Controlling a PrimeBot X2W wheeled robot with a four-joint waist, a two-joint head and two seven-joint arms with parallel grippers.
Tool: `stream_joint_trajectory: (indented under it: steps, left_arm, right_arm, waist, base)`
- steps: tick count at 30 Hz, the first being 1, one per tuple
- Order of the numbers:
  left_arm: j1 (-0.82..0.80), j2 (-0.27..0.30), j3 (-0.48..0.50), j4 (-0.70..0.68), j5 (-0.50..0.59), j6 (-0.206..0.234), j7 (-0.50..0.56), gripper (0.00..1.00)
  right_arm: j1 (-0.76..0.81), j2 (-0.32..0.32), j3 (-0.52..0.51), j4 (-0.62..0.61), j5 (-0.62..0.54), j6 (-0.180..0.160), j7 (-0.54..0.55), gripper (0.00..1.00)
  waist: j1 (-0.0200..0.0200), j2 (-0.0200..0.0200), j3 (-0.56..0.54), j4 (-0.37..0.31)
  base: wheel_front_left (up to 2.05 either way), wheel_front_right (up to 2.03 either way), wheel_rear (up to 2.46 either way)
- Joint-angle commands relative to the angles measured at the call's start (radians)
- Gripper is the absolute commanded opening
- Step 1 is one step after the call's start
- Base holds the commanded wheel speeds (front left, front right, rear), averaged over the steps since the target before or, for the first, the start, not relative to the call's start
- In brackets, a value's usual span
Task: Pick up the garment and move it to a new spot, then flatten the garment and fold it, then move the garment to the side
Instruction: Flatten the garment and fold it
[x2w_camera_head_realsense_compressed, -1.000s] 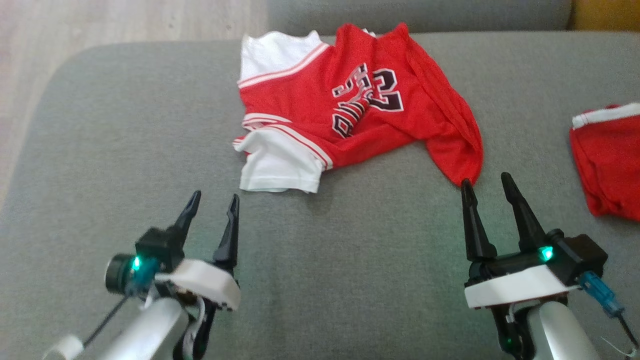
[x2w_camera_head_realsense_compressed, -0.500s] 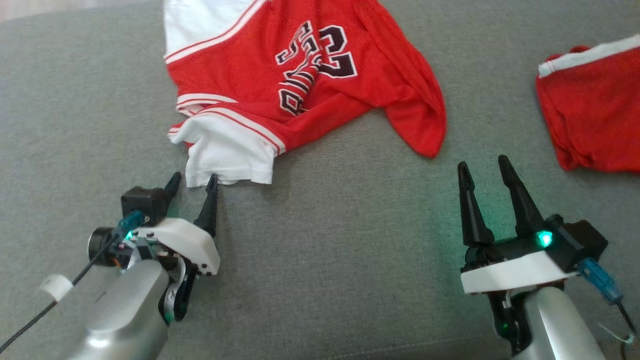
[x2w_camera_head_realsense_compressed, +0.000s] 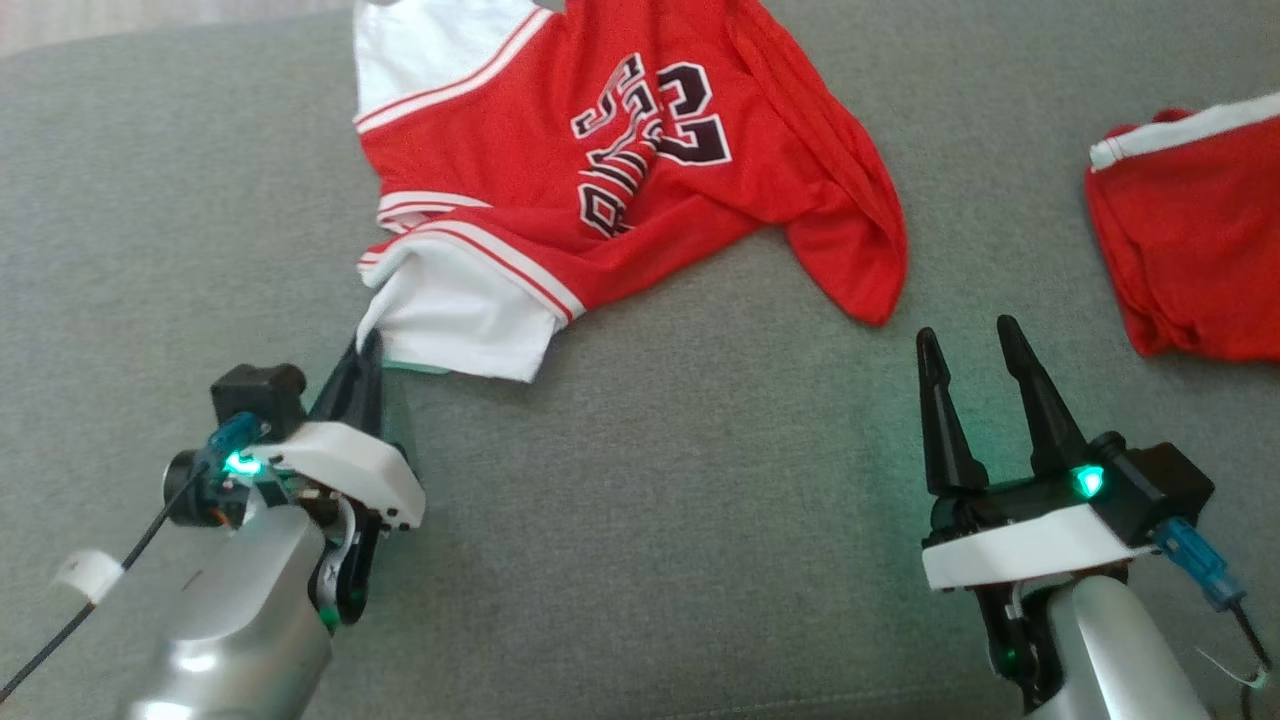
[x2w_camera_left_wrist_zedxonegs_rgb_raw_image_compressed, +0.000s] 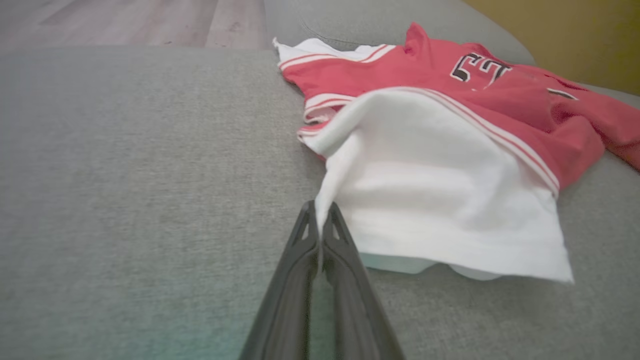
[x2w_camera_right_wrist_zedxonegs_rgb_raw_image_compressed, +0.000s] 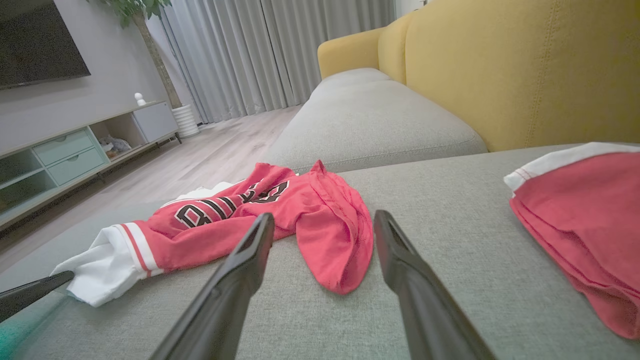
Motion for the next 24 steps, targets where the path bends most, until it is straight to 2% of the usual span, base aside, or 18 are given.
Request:
stream_joint_trajectory:
  steps: [1, 8, 18, 23, 24]
  left_arm:
    - [-0.022, 0.026, 0.045, -0.016, -0.01, 0.005, -0.025, 0.0]
    - [0.039, 0.05, 0.11, -0.068, -0.01, 0.059, -0.092, 0.0]
    - [0.161, 0.106, 0.239, -0.239, 0.027, 0.144, -0.104, 0.0]
    - [0.205, 0.11, 0.248, -0.271, 0.067, 0.152, -0.105, 0.0]
    - [0.211, 0.108, 0.237, -0.268, 0.072, 0.15, -0.101, 0.52]
  right_arm:
    - [-0.018, -0.002, 0.016, -0.023, 0.0, 0.007, -0.011, 1.0]
    - [0.004, -0.002, 0.002, -0.013, -0.01, 0.007, -0.012, 1.0]
    - [0.025, -0.002, 0.018, -0.017, -0.018, 0.007, 0.002, 1.0]
    - [0.036, -0.002, 0.027, -0.019, -0.019, 0.007, 0.012, 1.0]
    - [0.038, -0.002, 0.028, -0.019, -0.019, 0.007, 0.014, 1.0]
  waist:
    - [0.0, 0.0, -0.016, 0.016]
    - [0.0, 0.0, -0.075, 0.087]
    - [0.0, 0.0, -0.121, 0.156]
    - [0.0, 0.0, -0.137, 0.162]
    - [0.0, 0.0, -0.14, 0.163]
  base:
    - [0.0, 0.0, 0.0]
    - [0.0, 0.0, 0.0]
    - [0.0, 0.0, 0.0]
    - [0.0, 0.0, 0.0]
    - [0.0, 0.0, 0.0]
